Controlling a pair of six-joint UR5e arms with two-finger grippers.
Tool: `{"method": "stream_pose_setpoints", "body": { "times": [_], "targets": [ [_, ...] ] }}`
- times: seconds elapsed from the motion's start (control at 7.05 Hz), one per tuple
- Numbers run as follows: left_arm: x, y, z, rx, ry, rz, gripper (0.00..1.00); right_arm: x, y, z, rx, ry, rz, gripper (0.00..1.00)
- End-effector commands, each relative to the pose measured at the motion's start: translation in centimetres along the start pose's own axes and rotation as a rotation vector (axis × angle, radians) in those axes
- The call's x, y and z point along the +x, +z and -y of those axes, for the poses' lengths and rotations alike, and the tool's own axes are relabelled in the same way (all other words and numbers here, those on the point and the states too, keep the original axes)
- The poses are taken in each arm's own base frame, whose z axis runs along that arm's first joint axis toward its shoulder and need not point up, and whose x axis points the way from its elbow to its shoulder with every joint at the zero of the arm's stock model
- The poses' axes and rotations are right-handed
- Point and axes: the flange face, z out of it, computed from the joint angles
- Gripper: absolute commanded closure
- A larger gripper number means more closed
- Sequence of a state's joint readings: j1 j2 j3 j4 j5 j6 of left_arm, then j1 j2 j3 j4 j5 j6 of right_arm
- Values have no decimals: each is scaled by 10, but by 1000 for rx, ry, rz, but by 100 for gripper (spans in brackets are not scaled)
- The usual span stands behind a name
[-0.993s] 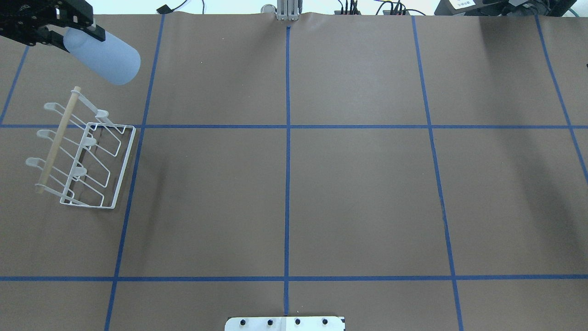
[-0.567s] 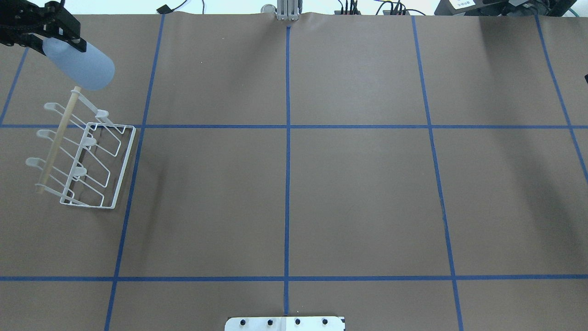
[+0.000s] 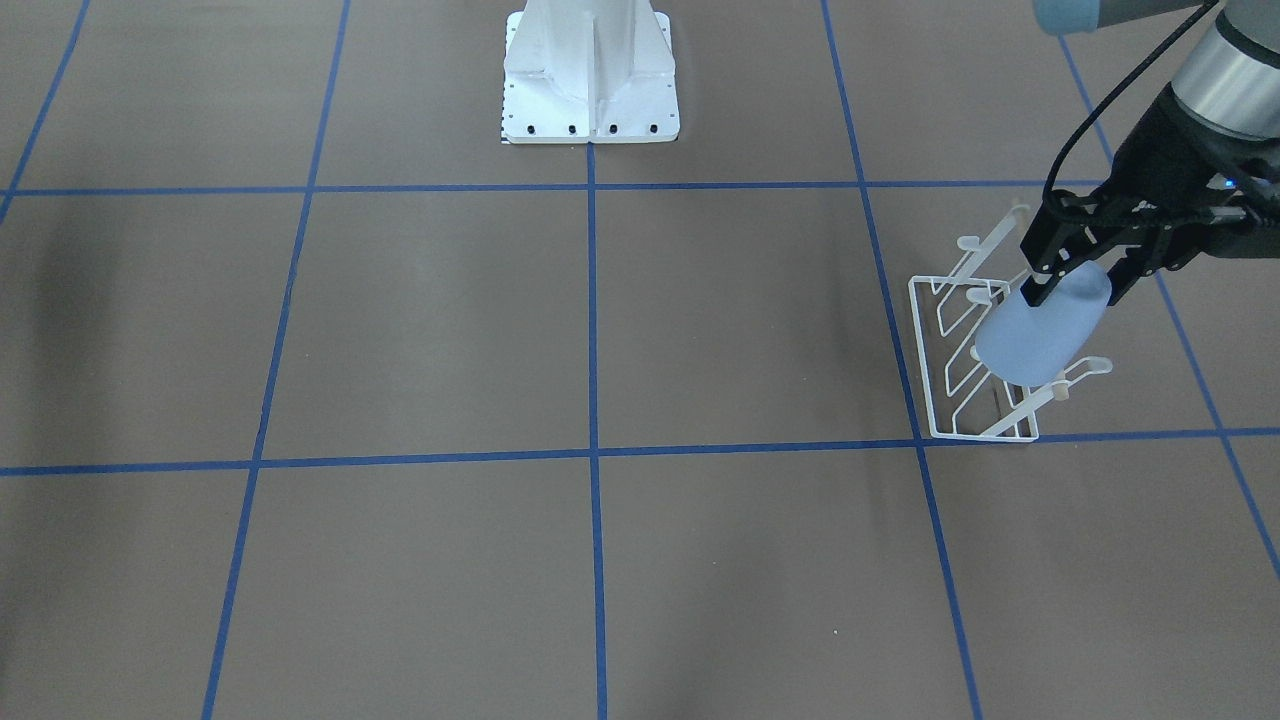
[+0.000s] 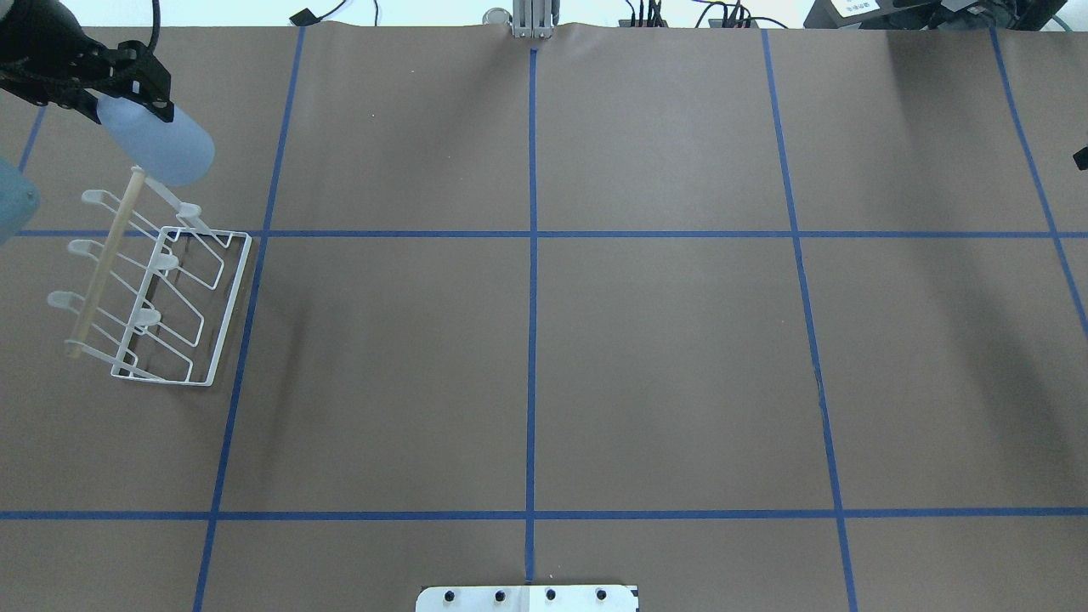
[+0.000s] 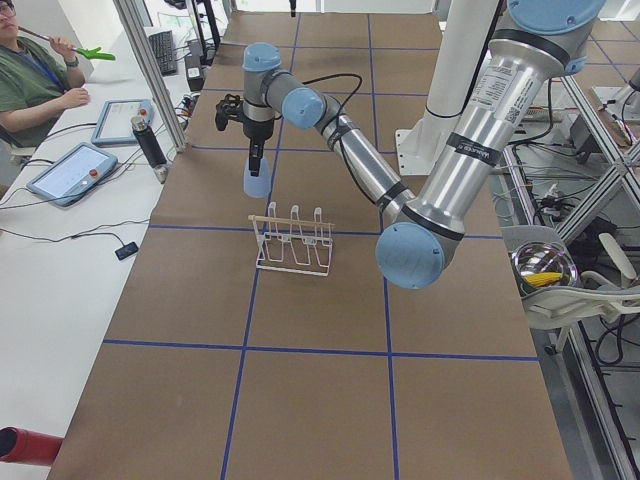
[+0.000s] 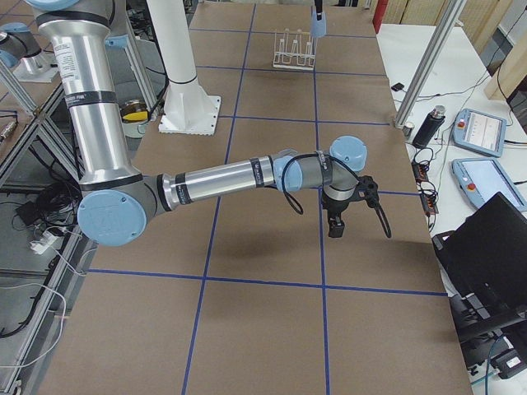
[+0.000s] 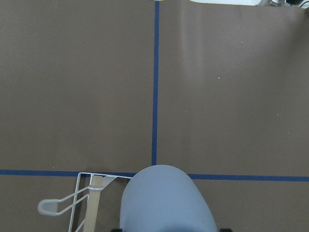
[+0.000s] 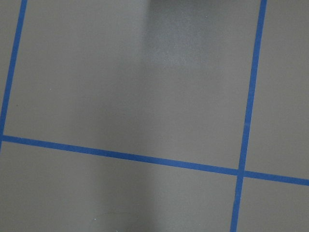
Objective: Hang cup on cup holder
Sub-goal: 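Carry the cup with the left gripper toward the top of the wire rack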
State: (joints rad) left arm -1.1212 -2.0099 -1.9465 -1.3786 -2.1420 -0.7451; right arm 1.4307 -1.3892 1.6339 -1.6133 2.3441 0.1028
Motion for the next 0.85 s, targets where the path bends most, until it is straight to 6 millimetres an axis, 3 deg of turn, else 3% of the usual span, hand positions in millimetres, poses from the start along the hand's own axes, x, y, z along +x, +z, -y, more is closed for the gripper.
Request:
{"method": "stream_pose_setpoints", "body": {
  "times": [0.0,0.43,0.71],
  "targets": [
    [2,9,-4,-9,7,14,100,-1,3,0,-6,-2,0,0],
    [9,36,-23,-60,27,26,100,-5,7,0,-11,-11,-9,0],
    [3,46,-17,-48,21,62,100,-9,11,1,-16,-17,-9,0]
  ]
}}
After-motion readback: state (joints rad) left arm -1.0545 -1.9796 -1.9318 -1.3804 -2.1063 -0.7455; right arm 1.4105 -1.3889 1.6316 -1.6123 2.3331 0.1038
